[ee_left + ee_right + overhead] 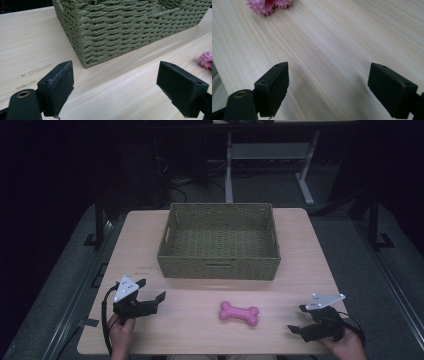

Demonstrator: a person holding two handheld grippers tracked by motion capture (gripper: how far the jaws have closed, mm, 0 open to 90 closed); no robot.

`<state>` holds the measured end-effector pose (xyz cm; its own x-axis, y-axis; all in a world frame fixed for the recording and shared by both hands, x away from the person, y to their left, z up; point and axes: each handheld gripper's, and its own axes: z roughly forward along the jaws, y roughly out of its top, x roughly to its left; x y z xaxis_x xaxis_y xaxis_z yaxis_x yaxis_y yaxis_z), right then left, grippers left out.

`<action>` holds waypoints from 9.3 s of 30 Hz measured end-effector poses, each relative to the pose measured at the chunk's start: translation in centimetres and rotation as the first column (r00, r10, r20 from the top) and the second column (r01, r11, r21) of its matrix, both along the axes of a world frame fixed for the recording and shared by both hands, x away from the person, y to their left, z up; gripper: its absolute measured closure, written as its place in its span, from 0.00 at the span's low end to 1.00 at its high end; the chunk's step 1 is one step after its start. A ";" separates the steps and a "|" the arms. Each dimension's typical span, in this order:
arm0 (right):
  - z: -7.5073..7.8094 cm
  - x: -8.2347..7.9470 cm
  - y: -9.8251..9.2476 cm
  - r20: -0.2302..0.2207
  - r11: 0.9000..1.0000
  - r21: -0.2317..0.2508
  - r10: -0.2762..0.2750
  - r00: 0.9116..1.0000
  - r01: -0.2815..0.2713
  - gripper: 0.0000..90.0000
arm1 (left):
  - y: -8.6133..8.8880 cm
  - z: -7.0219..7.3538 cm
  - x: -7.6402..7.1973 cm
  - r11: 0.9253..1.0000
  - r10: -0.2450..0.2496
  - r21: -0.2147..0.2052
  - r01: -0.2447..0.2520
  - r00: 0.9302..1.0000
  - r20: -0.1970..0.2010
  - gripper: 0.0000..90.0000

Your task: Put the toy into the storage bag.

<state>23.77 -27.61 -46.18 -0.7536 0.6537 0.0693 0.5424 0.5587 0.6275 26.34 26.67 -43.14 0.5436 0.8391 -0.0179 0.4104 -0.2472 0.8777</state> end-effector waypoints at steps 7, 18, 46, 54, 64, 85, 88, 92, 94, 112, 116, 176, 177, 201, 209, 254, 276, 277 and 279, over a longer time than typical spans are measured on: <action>0.1 0.4 0.6 -0.021 0.999 -0.032 0.018 1.000 -0.019 0.19 | 0.0 0.0 -0.2 1.000 -0.006 -0.007 0.006 1.000 0.003 0.15; 2.6 1.7 2.9 -0.042 0.992 -0.066 0.102 0.994 -0.105 0.18 | 0.0 0.0 -0.3 1.000 -0.004 -0.009 0.004 1.000 0.006 0.15; 5.3 5.4 11.9 -0.106 0.917 -0.169 0.347 0.932 -0.361 0.18 | 0.5 0.1 -0.2 1.000 0.001 -0.016 0.000 1.000 0.005 0.15; 4.8 5.7 14.1 -0.137 0.890 -0.198 0.389 0.911 -0.410 0.23 | 0.4 0.1 -0.1 1.000 -0.002 -0.012 0.002 1.000 0.003 0.15; 4.1 6.0 16.5 -0.162 0.861 -0.235 0.423 0.891 -0.451 0.29 | 0.6 0.1 -0.1 1.000 0.001 -0.015 -0.001 1.000 0.005 0.15; 3.0 6.1 18.7 -0.182 0.816 -0.286 0.469 0.865 -0.502 0.51 | 0.6 0.1 -0.1 1.000 0.003 -0.022 -0.003 1.000 0.003 0.15; 2.9 6.2 19.0 -0.192 0.805 -0.296 0.476 0.858 -0.514 0.53 | 0.6 0.1 -0.1 1.000 0.001 -0.021 -0.001 1.000 0.004 0.15; 2.6 6.3 19.3 -0.206 0.796 -0.306 0.480 0.853 -0.522 0.58 | 0.7 0.1 -0.1 1.000 0.001 -0.021 -0.001 1.000 0.005 0.15; 2.5 6.3 19.4 -0.205 0.790 -0.309 0.488 0.848 -0.529 0.60 | 0.8 0.1 -0.1 1.000 0.004 -0.025 -0.004 1.000 0.002 0.15; 5.0 8.1 18.5 -0.232 0.777 -0.258 0.527 0.818 -0.574 0.65 | 0.8 0.1 -0.1 1.000 0.011 -0.029 -0.011 1.000 0.003 0.15; 6.2 9.1 18.2 -0.242 0.776 -0.239 0.535 0.810 -0.584 0.65 | 0.8 0.1 -0.1 1.000 0.009 -0.026 -0.009 1.000 0.006 0.15; 16.1 21.1 16.0 -0.217 0.847 -0.150 0.476 0.852 -0.511 0.64 | 1.0 0.1 0.1 0.999 0.016 -0.029 -0.016 1.000 0.005 0.15; 16.1 21.1 16.0 -0.217 0.847 -0.150 0.476 0.852 -0.511 0.64 | 1.0 0.1 0.1 0.999 0.016 -0.029 -0.016 1.000 0.005 0.15; 13.0 25.0 15.1 -0.265 0.890 -0.123 0.398 0.878 -0.440 0.64 | 1.0 0.0 0.3 0.999 0.021 -0.028 -0.021 1.000 0.001 0.15; 11.8 25.4 15.7 -0.289 0.885 -0.129 0.399 0.870 -0.448 0.64 | 1.0 0.0 0.2 0.999 0.021 -0.027 -0.021 1.000 0.001 0.15; 8.2 25.6 16.3 -0.342 0.892 -0.120 0.375 0.862 -0.435 0.66 | 0.9 0.1 0.2 1.000 0.015 -0.023 -0.015 1.000 0.004 0.15; 10.4 24.8 15.5 -0.277 0.914 -0.121 0.343 0.898 -0.387 0.50 | 0.5 0.0 0.3 1.000 0.018 -0.021 -0.018 1.000 0.005 0.15; 10.4 24.8 15.5 -0.277 0.914 -0.121 0.343 0.898 -0.387 0.50 | 0.5 0.0 0.3 1.000 0.018 -0.021 -0.018 1.000 0.005 0.15; 10.7 24.7 15.2 -0.269 0.920 -0.125 0.330 0.905 -0.372 0.48 | 0.5 0.0 0.3 1.000 0.018 -0.020 -0.018 1.000 0.004 0.15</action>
